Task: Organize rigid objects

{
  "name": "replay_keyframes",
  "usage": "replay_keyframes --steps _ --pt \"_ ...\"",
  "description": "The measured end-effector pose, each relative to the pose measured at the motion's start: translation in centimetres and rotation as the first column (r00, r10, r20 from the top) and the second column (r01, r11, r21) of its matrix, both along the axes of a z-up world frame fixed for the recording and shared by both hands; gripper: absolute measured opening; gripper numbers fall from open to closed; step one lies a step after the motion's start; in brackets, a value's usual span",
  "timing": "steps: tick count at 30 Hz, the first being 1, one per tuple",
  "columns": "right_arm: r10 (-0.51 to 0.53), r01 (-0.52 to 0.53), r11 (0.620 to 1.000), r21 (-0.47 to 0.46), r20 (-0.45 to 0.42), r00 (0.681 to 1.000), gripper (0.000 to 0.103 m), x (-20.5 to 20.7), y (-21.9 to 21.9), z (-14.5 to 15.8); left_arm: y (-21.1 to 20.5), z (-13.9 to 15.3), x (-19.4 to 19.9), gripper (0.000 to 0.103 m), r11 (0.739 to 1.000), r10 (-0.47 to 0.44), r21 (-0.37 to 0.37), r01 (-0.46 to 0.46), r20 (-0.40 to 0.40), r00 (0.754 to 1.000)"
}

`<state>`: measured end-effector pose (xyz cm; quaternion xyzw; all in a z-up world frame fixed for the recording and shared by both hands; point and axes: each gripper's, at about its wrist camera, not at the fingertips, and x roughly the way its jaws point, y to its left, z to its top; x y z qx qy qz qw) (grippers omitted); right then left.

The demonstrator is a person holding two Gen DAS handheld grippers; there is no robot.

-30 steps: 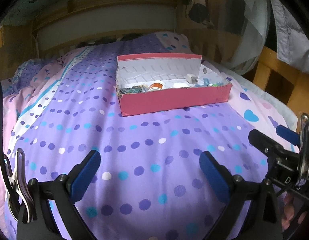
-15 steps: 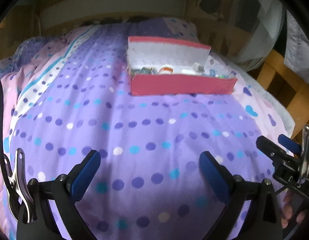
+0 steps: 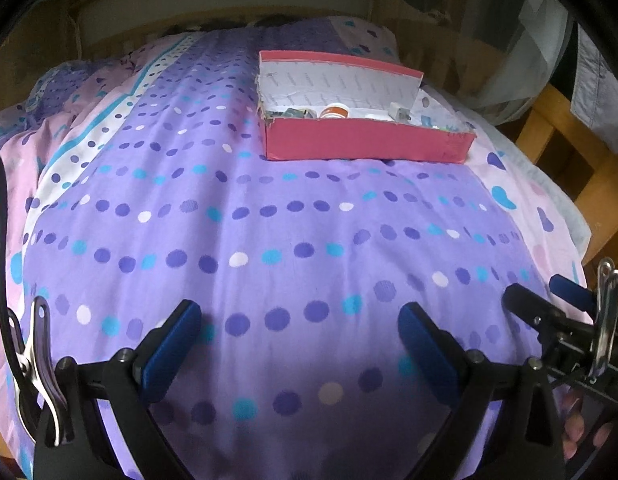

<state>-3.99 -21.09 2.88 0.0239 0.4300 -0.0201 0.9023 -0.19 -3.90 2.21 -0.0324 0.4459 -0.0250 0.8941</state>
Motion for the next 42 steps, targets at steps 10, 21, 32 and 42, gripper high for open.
replay_keyframes --steps 10,21,32,42 --pt "0.022 -0.022 1.0 0.003 -0.007 1.0 0.092 -1.4 0.5 1.6 -0.3 1.3 -1.5 0.101 1.0 0.011 -0.01 -0.011 -0.04 0.999" --pt "0.001 -0.001 1.0 0.011 -0.007 1.0 0.092 -2.6 0.2 3.7 -0.2 3.7 -3.1 0.101 0.999 0.033 -0.016 -0.034 -0.029 0.999" --pt "0.008 -0.008 1.0 0.011 -0.003 1.0 0.092 -2.8 0.5 4.0 -0.7 4.2 -3.4 0.101 1.0 0.029 -0.011 -0.029 -0.009 1.0" --pt "0.01 -0.01 1.0 0.013 0.022 1.0 0.092 -3.7 0.8 5.1 -1.0 5.8 -4.6 0.101 1.0 0.015 -0.004 -0.015 0.014 1.0"
